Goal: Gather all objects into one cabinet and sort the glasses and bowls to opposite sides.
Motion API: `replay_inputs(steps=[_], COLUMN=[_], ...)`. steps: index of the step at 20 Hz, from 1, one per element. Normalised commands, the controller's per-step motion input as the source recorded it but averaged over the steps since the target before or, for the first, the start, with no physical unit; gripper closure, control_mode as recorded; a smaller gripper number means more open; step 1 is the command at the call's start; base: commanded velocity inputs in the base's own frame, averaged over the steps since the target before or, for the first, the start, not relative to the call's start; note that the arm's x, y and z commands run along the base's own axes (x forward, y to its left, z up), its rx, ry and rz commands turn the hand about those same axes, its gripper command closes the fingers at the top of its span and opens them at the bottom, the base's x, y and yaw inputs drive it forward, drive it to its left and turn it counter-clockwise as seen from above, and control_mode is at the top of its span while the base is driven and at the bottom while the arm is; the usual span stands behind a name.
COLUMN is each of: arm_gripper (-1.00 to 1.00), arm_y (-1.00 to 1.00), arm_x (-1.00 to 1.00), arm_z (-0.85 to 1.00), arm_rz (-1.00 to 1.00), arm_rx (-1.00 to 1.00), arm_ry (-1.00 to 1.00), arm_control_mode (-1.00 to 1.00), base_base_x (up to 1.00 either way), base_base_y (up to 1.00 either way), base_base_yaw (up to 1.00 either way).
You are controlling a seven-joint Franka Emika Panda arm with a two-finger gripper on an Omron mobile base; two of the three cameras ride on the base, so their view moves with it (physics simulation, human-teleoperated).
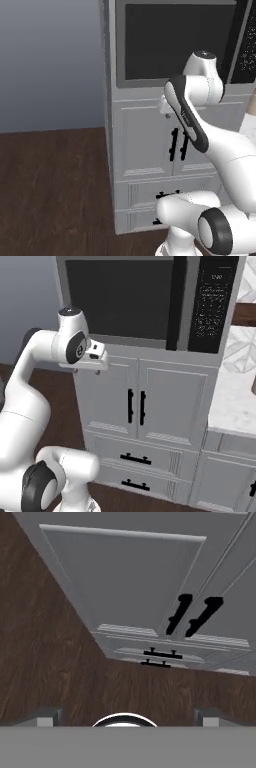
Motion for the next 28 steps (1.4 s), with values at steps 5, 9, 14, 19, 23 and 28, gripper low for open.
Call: replay_inputs(steps=[5, 9, 14, 19, 23, 28], arm_gripper=[-1.00, -1.00, -1.00, -1.00, -1.00, -1.00], arm_y=[0.00, 0.00, 0.00, 0.00, 0.00, 0.00], arm_x=[0.00, 0.00, 0.00, 0.00, 0.00, 0.00], arm_z=[0.00, 0.00, 0.00, 0.00, 0.00, 0.00], arm_rz=[0.00, 0.00, 0.00, 0.00, 0.00, 0.00], arm_rx=[0.00, 0.00, 0.00, 0.00, 0.00, 0.00], arm_ry=[0.00, 0.00, 0.00, 0.00, 0.00, 0.00], arm_control_mode=[1.00, 1.00, 1.00, 1.00, 1.00, 1.00], base_base_x=[-0.01, 0.00, 0.00, 0.00, 0.00, 0.00], base_base_y=[0.61, 0.66, 0.56, 0.52, 0.51, 0.44], base_base_yaw=[0.41, 0.47, 0.57, 0.60, 0.57, 0.50])
